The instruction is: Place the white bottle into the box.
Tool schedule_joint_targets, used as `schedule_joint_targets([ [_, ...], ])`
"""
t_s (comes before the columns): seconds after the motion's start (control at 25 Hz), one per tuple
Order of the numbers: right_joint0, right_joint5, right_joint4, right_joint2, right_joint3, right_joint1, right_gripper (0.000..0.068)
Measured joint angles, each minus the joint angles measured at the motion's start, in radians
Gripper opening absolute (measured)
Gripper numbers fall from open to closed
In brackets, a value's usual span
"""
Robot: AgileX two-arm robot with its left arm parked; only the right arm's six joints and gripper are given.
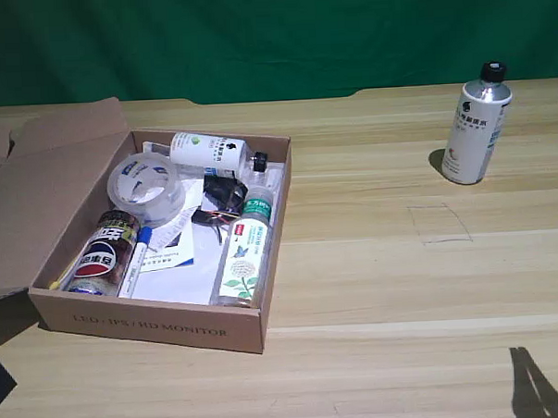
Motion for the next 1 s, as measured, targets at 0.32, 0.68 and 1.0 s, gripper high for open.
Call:
schedule_joint_targets([
  [0.32, 0.0, 0.0, 0.016, 0.0, 0.0, 0.0, 0.0003],
  [0.68, 0.0, 0.0, 0.019, 0.0, 0.0, 0.0, 0.0004],
  [1.0, 0.0, 0.025, -0.055, 0.0, 0.0, 0.0, 0.0152],
])
